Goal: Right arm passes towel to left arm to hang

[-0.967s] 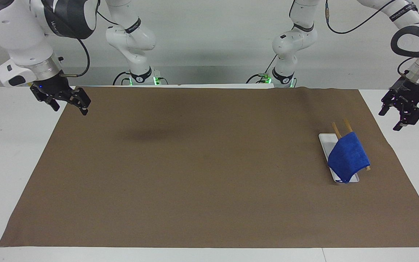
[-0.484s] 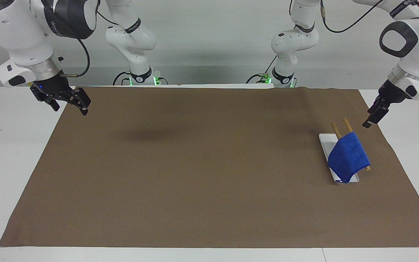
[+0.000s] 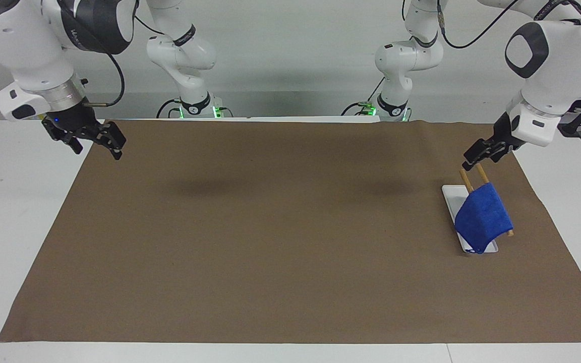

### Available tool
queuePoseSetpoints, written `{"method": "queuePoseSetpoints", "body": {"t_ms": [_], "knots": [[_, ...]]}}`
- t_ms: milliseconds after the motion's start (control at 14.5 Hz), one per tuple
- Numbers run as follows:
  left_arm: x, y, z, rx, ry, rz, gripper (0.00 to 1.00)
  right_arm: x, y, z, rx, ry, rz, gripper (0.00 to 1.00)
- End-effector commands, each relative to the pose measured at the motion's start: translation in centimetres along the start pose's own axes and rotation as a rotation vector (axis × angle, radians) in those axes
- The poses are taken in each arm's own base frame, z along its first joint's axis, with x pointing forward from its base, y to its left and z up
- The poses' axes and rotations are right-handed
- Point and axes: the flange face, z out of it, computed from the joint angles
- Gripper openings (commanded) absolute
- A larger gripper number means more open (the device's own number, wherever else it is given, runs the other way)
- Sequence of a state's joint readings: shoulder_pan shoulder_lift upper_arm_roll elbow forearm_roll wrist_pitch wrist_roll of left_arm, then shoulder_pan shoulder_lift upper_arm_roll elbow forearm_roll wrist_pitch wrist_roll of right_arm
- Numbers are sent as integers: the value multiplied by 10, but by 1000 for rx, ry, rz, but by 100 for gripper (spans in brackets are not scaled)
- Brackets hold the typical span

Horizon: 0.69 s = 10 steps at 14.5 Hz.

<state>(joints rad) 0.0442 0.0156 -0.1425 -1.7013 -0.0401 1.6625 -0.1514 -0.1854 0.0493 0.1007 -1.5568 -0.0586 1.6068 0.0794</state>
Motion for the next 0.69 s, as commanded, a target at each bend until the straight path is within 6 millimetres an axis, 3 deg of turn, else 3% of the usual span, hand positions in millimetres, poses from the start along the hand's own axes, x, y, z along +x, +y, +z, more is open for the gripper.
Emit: {"method": "queuePoseSetpoints", "body": {"t_ms": [0,622], "knots": [[-7,25,-1,79,-44,168,100,-4,2,0,13,4,-14,100],[1,12,-16,40,15,83,100,-4,1,0,13,4,-15,100]]}}
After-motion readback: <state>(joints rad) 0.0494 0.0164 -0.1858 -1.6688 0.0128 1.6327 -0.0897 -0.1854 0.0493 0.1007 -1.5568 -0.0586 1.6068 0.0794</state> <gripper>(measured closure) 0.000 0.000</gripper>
